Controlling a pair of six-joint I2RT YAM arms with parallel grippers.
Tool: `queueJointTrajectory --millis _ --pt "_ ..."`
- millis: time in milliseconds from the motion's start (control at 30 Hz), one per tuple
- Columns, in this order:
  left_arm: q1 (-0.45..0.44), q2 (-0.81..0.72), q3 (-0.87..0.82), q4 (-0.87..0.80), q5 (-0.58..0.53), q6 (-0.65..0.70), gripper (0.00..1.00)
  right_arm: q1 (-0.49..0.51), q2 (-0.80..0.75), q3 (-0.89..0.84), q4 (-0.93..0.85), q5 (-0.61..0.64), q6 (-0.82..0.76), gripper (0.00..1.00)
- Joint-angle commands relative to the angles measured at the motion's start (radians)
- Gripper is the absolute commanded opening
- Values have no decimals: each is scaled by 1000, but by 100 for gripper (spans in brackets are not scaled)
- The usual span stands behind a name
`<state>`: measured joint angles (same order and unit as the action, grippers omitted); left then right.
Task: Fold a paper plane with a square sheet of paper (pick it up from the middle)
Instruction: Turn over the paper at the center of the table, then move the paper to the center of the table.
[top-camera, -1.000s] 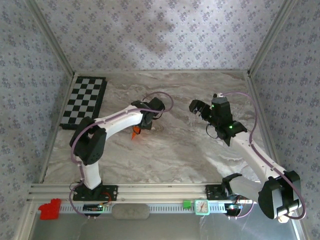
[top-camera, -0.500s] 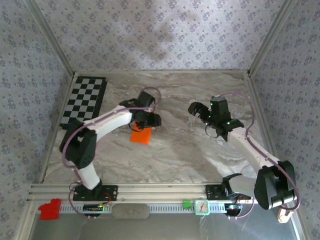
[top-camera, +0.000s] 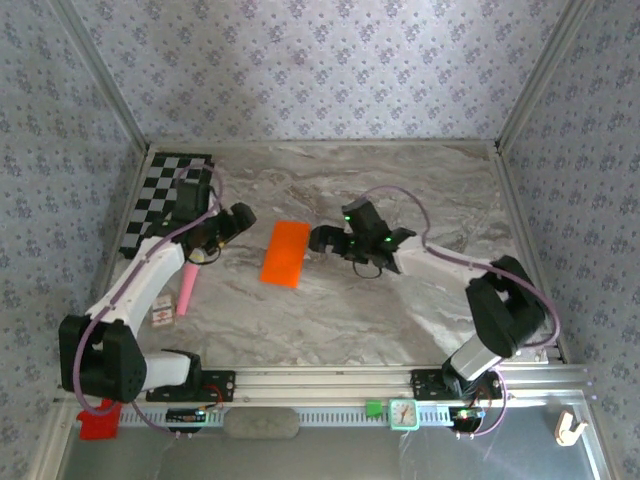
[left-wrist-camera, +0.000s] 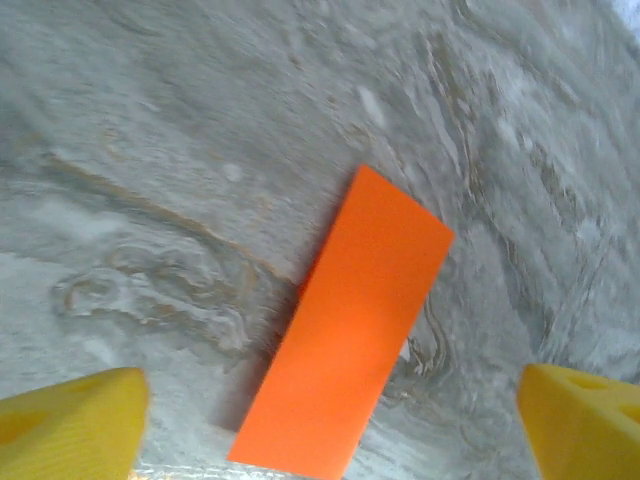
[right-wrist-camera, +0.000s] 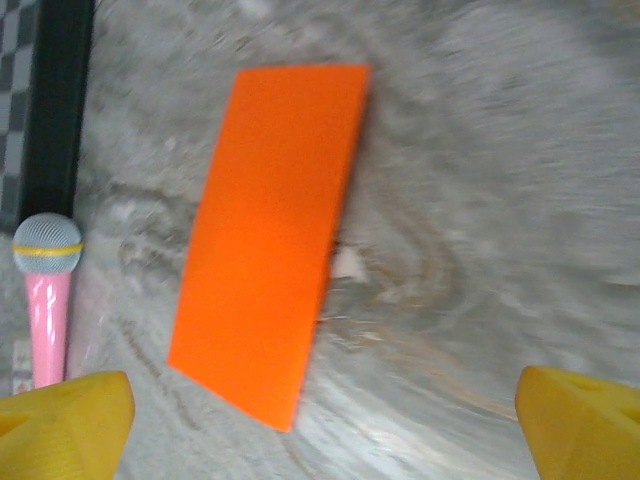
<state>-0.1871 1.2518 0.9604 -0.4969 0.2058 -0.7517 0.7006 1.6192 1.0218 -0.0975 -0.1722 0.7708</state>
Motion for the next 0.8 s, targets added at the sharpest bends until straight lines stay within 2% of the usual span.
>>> queueJointTrajectory --millis 0,133,333,767 --pt "61 -66 -29 -9 37 11 100 57 91 100 22 -39 14 98" --pt "120 -101 -53 -23 64 28 100 116 220 244 -26 -61 4 95" --pt "142 -114 -68 -19 85 44 100 153 365 390 -97 -88 -10 90" --pt "150 -93 -78 26 153 57 100 121 458 441 -237 -76 -99 89"
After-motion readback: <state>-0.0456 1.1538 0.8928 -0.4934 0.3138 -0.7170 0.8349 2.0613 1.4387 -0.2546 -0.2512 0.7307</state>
